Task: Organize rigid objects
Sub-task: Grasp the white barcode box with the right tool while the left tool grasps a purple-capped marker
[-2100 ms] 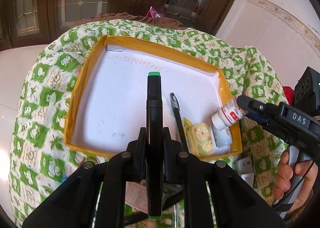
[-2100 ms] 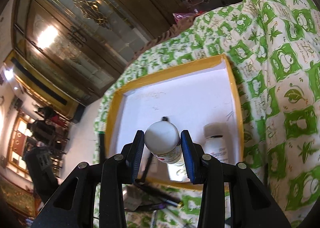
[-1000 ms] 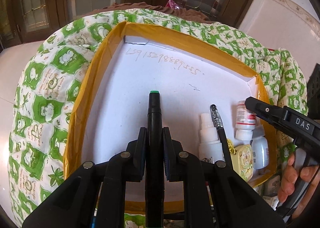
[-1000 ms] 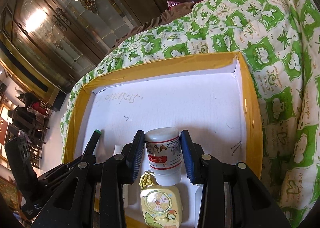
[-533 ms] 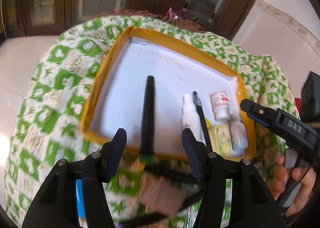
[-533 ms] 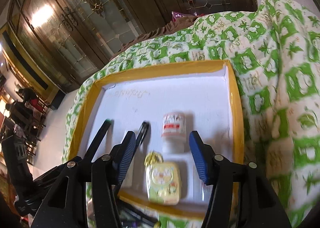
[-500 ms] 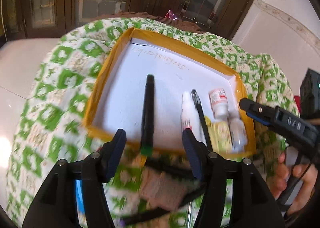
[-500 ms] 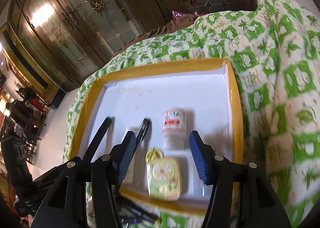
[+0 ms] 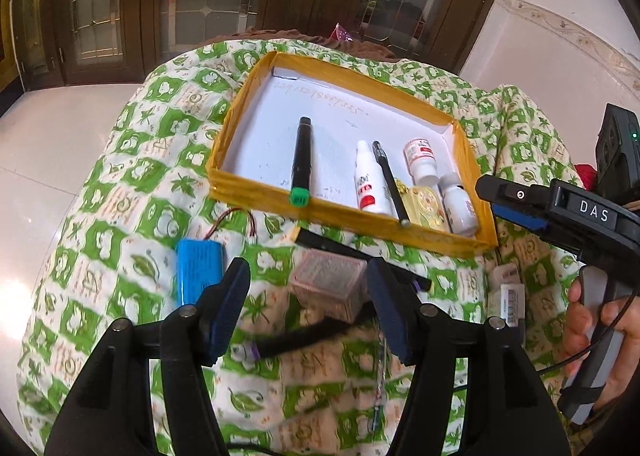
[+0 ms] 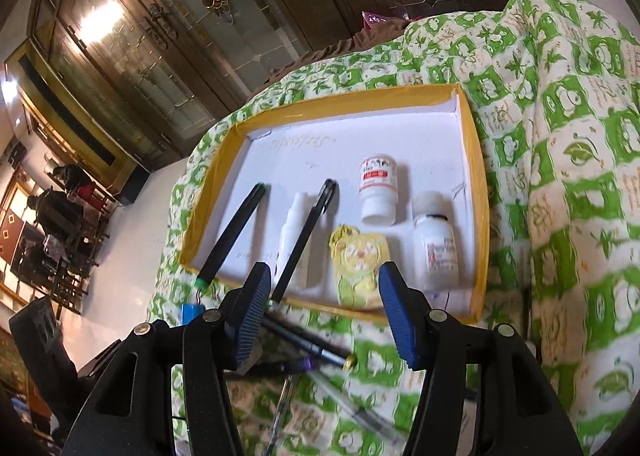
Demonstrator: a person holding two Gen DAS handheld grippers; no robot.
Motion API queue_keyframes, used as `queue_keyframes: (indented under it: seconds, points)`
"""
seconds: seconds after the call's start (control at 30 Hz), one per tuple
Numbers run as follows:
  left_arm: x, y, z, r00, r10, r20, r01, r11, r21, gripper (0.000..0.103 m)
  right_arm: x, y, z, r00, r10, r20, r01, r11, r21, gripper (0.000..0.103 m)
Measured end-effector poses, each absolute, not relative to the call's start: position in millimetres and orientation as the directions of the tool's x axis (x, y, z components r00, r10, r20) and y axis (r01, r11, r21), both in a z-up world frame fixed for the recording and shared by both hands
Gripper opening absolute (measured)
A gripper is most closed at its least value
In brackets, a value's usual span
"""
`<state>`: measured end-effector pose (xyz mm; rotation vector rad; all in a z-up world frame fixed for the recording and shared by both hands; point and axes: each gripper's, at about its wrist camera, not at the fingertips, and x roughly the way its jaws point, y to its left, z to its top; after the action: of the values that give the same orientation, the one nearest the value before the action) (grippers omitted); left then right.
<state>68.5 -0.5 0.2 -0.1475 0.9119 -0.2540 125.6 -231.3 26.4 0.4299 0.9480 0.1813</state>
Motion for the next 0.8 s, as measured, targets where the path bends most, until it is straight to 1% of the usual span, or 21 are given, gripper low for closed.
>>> queue_keyframes:
  seconds: [0.47, 0.8]
  points:
    - [48, -9, -13, 0.562, -0.280, -0.778, 0.145, 0.960, -0.241, 0.060, 95, -228, 27, 0.563, 0.324, -0.760, 0.048, 0.906, 0.421, 0.052]
    - [41, -17, -20, 0.554, -0.268, -0.788, 0.179, 0.963, -0.202, 0.060, 79, -232, 30, 0.553, 0.324, -0.768, 0.052, 0.906, 0.419, 0.052]
